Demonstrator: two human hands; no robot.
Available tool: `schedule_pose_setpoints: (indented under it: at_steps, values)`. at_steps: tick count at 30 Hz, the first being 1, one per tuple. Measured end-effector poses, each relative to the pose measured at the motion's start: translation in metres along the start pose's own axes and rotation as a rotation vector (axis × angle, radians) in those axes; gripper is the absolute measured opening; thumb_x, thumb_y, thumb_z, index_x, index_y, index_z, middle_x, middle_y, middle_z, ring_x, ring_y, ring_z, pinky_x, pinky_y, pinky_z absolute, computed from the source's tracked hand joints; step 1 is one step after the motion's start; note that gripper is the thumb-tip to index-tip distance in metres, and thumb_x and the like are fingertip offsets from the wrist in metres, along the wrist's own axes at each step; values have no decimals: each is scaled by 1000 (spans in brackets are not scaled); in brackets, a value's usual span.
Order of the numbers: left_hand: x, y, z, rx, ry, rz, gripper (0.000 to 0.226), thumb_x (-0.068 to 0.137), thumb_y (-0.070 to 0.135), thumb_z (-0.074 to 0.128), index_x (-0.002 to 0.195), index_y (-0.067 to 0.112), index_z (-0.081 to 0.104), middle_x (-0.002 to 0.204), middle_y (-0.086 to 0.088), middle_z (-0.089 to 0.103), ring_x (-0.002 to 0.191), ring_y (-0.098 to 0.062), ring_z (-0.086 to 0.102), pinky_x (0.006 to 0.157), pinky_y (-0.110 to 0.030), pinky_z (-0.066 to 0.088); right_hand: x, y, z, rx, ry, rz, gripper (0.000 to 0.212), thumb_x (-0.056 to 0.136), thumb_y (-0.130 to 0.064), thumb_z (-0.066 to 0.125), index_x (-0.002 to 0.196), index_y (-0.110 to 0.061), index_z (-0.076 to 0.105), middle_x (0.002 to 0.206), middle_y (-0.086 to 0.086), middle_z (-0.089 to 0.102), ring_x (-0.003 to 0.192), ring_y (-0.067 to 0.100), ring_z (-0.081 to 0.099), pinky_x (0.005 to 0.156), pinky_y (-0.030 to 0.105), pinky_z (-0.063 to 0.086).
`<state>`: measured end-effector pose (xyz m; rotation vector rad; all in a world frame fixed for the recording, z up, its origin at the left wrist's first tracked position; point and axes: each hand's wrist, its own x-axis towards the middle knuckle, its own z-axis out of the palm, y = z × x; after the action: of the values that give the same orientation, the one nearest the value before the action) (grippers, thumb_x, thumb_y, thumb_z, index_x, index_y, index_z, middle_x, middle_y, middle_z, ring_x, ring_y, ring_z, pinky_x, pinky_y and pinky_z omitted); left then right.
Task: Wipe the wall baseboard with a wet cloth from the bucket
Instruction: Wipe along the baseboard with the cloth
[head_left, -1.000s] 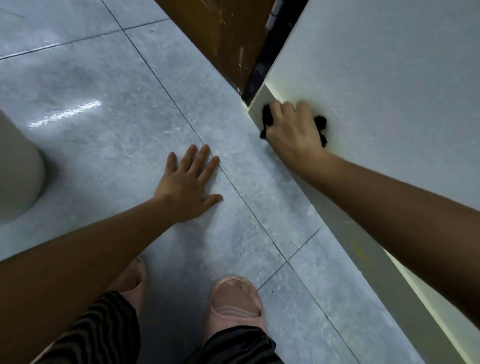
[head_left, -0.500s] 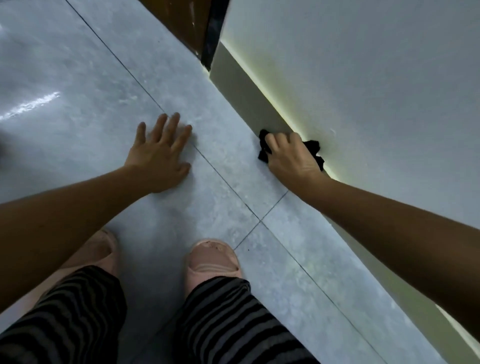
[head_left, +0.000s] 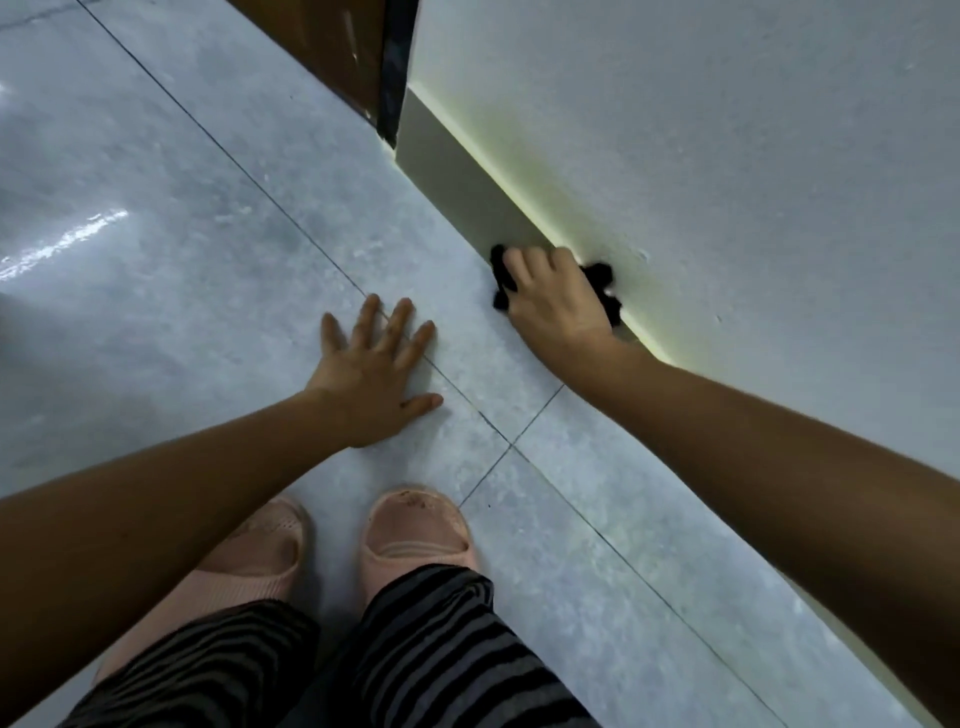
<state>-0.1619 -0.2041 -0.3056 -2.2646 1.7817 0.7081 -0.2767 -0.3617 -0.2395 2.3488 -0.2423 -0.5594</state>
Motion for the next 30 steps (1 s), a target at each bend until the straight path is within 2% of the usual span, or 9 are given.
schedule_pose_setpoints:
  at_steps: [5,9,12,16,19,23,27,30]
  values:
    - [5,18,1,37,62,-81,95,83,74,18,149,11,-12,158,-16,-15,143,-42,-15,111,-67,3,-75,3,31,-80,-158,-27,32,91,-16,44,117,-18,62,119,4,47,99,21,49,79,31,40]
    - [10,36,6,4,71,-127,95,87,66,26,148,4,-12,157,-20,-18,144,-36,-19,110,-65,2,-49,14,19,-134,-61,12,19,79,-29,58,91,-30,73,106,-4,59,87,16,55,69,28,40]
    - [8,34,5,-69,93,-8,81,90,49,32,150,16,-13,156,-14,-24,144,-35,-20,111,-63,0,-13,8,9,-75,57,-26,26,87,-26,50,103,-27,71,116,-2,57,96,17,55,75,28,42]
    - [7,37,3,-8,57,201,68,93,34,29,150,31,-8,158,-5,-21,145,-29,-19,113,-59,-4,-24,9,20,-119,26,-29,29,91,-21,45,109,-21,68,116,0,52,96,19,53,76,29,41]
    - [7,44,4,22,33,176,64,95,39,24,149,30,-8,159,-6,-19,146,-29,-17,114,-60,-1,-72,3,39,-141,-89,-67,28,92,-21,46,110,-20,67,117,3,50,94,20,50,73,29,38]
    - [4,60,8,67,-14,124,75,94,55,23,149,21,-13,158,-7,-21,145,-30,-17,113,-62,6,-129,0,47,-136,-257,-74,27,91,-18,46,110,-20,66,116,3,47,97,20,49,73,29,37]
    - [3,68,7,95,-47,140,72,93,55,28,149,31,-11,159,-3,-21,145,-34,-16,107,-69,14,-131,10,32,-131,-239,17,28,92,-17,47,116,-17,62,123,7,42,108,24,46,84,32,39]
    - [2,74,3,100,-96,152,67,94,49,30,147,38,-9,158,-2,-21,144,-37,-18,105,-72,13,-106,15,20,-97,-169,114,31,91,-15,47,120,-15,59,125,9,41,110,26,44,86,34,38]
